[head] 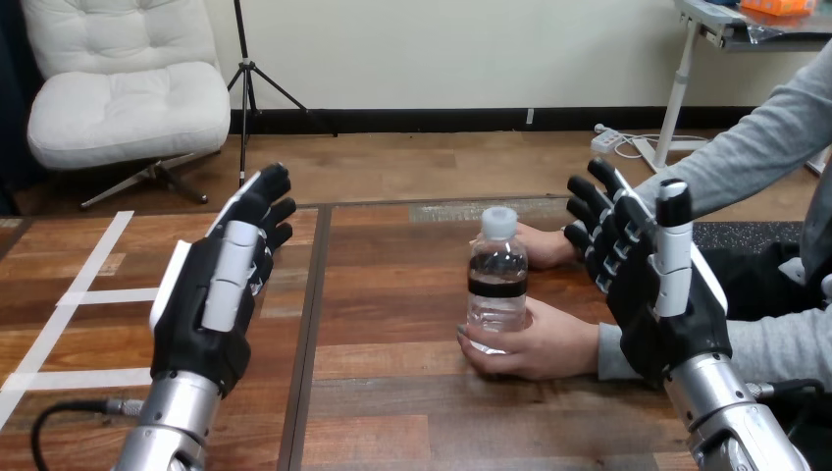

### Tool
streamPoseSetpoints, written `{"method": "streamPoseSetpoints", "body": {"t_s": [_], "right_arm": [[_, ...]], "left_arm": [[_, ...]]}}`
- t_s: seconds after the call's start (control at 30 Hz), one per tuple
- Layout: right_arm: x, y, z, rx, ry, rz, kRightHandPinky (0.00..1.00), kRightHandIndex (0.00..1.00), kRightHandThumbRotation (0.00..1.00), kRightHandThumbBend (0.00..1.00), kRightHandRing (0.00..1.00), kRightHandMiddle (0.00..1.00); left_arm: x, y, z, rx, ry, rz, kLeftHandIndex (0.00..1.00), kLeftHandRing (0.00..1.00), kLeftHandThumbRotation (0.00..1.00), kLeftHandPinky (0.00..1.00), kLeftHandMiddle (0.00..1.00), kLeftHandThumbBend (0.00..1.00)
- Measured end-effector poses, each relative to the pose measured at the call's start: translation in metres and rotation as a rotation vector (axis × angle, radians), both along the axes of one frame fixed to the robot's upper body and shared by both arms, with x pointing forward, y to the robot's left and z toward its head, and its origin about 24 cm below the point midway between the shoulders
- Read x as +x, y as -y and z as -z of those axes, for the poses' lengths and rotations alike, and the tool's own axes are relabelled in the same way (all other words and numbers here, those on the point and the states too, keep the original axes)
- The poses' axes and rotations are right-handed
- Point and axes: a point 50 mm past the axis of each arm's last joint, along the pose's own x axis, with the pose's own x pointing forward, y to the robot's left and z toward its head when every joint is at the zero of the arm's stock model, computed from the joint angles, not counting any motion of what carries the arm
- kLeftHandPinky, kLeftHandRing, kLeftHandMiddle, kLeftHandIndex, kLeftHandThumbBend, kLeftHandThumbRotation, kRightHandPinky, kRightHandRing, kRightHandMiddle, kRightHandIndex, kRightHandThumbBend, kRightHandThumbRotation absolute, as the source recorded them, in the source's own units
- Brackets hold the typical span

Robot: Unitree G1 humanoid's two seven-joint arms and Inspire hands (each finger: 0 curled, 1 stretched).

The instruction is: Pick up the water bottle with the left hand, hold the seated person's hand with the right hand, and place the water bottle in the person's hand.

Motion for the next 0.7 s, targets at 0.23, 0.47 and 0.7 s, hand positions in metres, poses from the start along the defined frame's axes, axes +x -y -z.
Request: {"method": "streamPoseSetpoints", "body": {"t_s": [0.23,0.47,0.7], "right_arm": [[-0.005,-0.003,-0.006,0.005,0.018,0.004,1.0,0.94,1.0,1.0,0.96,0.93],[-0.012,-0.004,-0.009,0.016,0.023,0.003,1.0,0.95,1.0,1.0,0.98,0.94],[-0.017,-0.006,-0.007,0.032,0.02,0.003,1.0,0.97,1.0,1.0,1.0,0.96]], "left_arm": [[-0.003,0.001,0.0,-0.066,0.025,0.01,0.91,0.97,0.85,1.0,0.96,0.75],[-0.009,0.002,0.001,-0.091,0.047,0.009,0.92,0.97,0.84,1.0,0.97,0.76],[-0.016,0.003,0.002,-0.102,0.056,0.005,0.94,0.97,0.81,1.0,0.97,0.77]]}}
